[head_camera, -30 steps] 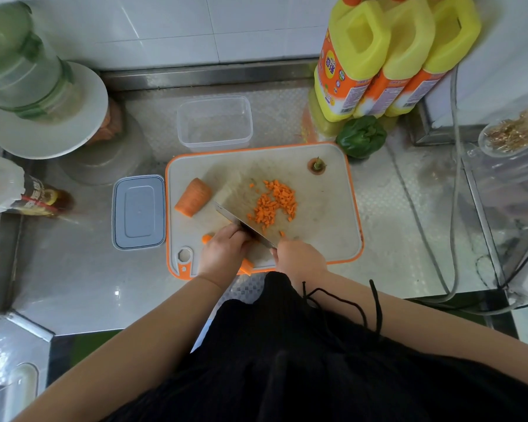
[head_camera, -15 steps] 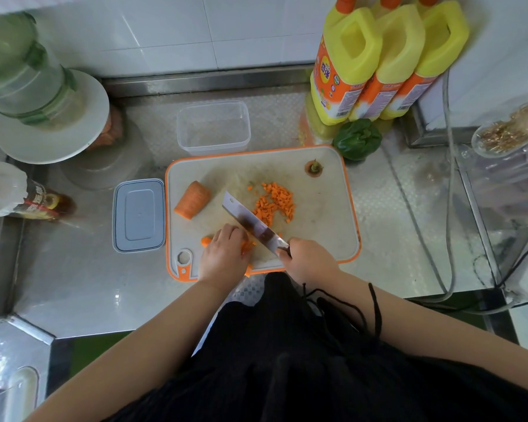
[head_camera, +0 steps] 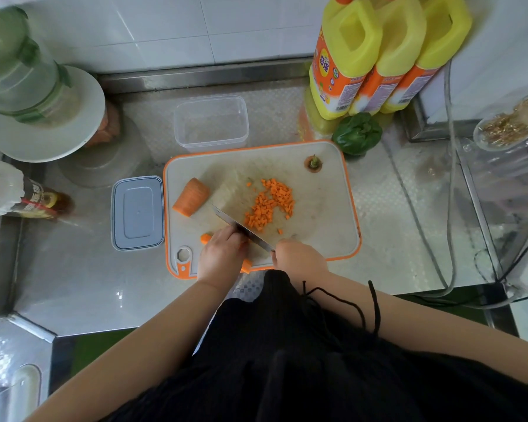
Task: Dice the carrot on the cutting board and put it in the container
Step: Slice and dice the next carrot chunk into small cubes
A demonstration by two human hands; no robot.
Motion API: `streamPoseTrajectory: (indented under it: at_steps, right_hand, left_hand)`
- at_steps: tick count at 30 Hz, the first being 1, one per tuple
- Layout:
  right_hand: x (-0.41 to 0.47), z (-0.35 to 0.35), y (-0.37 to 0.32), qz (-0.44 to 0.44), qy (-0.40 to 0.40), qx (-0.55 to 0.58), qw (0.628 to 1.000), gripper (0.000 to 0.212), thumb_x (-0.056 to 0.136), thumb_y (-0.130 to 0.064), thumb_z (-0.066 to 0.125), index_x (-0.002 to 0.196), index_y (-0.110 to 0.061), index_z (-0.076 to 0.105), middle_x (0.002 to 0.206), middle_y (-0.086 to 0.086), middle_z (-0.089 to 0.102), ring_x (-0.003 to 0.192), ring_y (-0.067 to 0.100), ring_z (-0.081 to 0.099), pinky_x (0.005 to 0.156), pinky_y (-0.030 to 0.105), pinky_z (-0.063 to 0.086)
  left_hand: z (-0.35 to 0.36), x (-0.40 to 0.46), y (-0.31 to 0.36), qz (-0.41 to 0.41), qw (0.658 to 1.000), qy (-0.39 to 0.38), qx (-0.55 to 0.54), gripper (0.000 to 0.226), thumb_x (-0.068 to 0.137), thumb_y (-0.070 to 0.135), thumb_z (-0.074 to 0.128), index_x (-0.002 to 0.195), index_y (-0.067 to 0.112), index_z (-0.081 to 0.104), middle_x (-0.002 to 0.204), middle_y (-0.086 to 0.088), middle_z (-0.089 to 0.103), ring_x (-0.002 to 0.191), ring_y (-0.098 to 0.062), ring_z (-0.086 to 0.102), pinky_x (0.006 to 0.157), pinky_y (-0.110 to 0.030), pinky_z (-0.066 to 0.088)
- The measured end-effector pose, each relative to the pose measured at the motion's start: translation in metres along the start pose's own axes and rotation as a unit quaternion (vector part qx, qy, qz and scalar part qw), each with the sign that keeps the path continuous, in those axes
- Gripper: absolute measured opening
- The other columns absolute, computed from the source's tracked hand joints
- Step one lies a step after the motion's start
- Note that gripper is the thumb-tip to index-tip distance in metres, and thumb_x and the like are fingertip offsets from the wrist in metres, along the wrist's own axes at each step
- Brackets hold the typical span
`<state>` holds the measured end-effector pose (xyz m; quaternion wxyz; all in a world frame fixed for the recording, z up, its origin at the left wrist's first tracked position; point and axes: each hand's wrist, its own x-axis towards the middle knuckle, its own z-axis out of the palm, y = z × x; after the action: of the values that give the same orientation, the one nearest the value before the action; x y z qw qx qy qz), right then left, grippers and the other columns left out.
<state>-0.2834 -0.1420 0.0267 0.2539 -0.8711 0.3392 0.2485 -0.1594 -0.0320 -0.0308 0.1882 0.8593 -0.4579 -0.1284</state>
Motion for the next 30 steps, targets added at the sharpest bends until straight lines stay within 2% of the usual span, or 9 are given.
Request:
streamPoseTrajectory:
  at_steps: [3, 6, 12, 17, 20, 23, 25, 28, 30]
  right_hand:
    - [0.001, 0.001, -0.003, 0.001, 0.0, -0.002, 1.0, 0.009, 0.095, -0.017, 0.052, 0.099, -0.01, 0.057, 0.092, 0.006, 0.063, 0.089, 0.026, 0.065, 0.071, 0.034, 0.05]
    - [0.005, -0.001, 0.0, 0.006, 0.011, 0.026, 1.0, 0.03, 0.102, -0.031, 0.038, 0.104, -0.008, 0.057, 0.096, 0.009, 0.063, 0.091, 0.028, 0.063, 0.075, 0.037, 0.05]
    - [0.013, -0.002, 0.014, 0.021, 0.016, 0.078, 0.997, 0.038, 0.1, -0.039, 0.04, 0.106, -0.007, 0.06, 0.1, 0.011, 0.065, 0.095, 0.028, 0.062, 0.077, 0.035, 0.047]
    - [0.019, -0.019, 0.025, 0.056, 0.044, 0.066, 0.995, 0.038, 0.1, -0.039, 0.039, 0.103, -0.006, 0.058, 0.095, 0.012, 0.063, 0.092, 0.032, 0.061, 0.067, 0.032, 0.041]
    - [0.017, -0.025, 0.027, 0.05, 0.049, 0.058, 0.996, 0.034, 0.101, -0.038, 0.038, 0.097, -0.009, 0.056, 0.082, 0.006, 0.058, 0.084, 0.03, 0.061, 0.062, 0.032, 0.041]
    - [0.009, -0.024, 0.02, 0.019, 0.039, 0.058, 0.997, 0.03, 0.101, -0.036, 0.038, 0.094, -0.01, 0.053, 0.077, 0.003, 0.052, 0.079, 0.028, 0.059, 0.06, 0.032, 0.039]
    - [0.004, -0.021, 0.013, 0.002, 0.031, 0.052, 0.998, 0.03, 0.101, -0.034, 0.037, 0.098, -0.009, 0.054, 0.082, 0.006, 0.055, 0.083, 0.03, 0.06, 0.062, 0.031, 0.038]
    - [-0.003, -0.015, 0.004, -0.016, 0.022, 0.037, 0.999, 0.031, 0.101, -0.033, 0.037, 0.102, -0.007, 0.055, 0.092, 0.01, 0.062, 0.088, 0.03, 0.061, 0.065, 0.034, 0.042]
    - [-0.005, -0.013, 0.0, -0.02, 0.012, 0.027, 0.999, 0.03, 0.101, -0.031, 0.037, 0.103, -0.007, 0.055, 0.094, 0.01, 0.062, 0.088, 0.03, 0.061, 0.067, 0.035, 0.044]
  left_hand:
    - [0.003, -0.001, -0.004, 0.008, 1.0, 0.003, 0.0, 0.021, 0.084, 0.022, 0.056, 0.082, 0.009, 0.073, 0.088, -0.003, 0.066, 0.078, -0.028, 0.063, 0.054, -0.038, 0.054]
    - [0.002, -0.002, -0.004, 0.035, 0.999, 0.014, -0.009, 0.03, 0.086, 0.025, 0.047, 0.08, 0.007, 0.07, 0.087, -0.005, 0.065, 0.076, -0.028, 0.062, 0.053, -0.037, 0.053]
    - [-0.001, -0.003, -0.004, 0.029, 0.999, 0.006, -0.027, 0.026, 0.087, 0.025, 0.047, 0.086, 0.009, 0.068, 0.09, -0.005, 0.062, 0.078, -0.027, 0.061, 0.057, -0.039, 0.053]
    - [-0.004, -0.004, -0.004, 0.022, 0.999, 0.003, -0.027, 0.031, 0.087, 0.03, 0.045, 0.085, 0.011, 0.069, 0.092, -0.003, 0.063, 0.084, -0.027, 0.061, 0.067, -0.04, 0.053]
    - [-0.005, -0.003, -0.004, 0.003, 1.0, -0.002, -0.025, 0.01, 0.085, 0.02, 0.065, 0.087, 0.011, 0.068, 0.094, -0.003, 0.062, 0.084, -0.028, 0.061, 0.071, -0.04, 0.053]
    - [-0.008, -0.003, -0.001, -0.009, 1.0, 0.001, -0.027, 0.013, 0.08, 0.014, 0.076, 0.088, 0.01, 0.067, 0.093, -0.004, 0.062, 0.082, -0.028, 0.062, 0.069, -0.034, 0.048]
    - [-0.009, -0.003, 0.0, 0.016, 0.999, 0.022, -0.019, 0.009, 0.082, 0.017, 0.071, 0.085, 0.009, 0.068, 0.089, -0.004, 0.063, 0.078, -0.026, 0.061, 0.065, -0.032, 0.047]
    - [-0.007, -0.003, -0.003, 0.052, 0.998, 0.036, -0.015, 0.024, 0.083, 0.023, 0.053, 0.076, 0.007, 0.068, 0.082, -0.005, 0.064, 0.072, -0.028, 0.061, 0.058, -0.034, 0.05]
    - [-0.006, -0.003, -0.006, 0.058, 0.998, 0.035, -0.011, 0.028, 0.083, 0.024, 0.05, 0.073, 0.006, 0.068, 0.079, -0.006, 0.064, 0.069, -0.029, 0.061, 0.055, -0.036, 0.052]
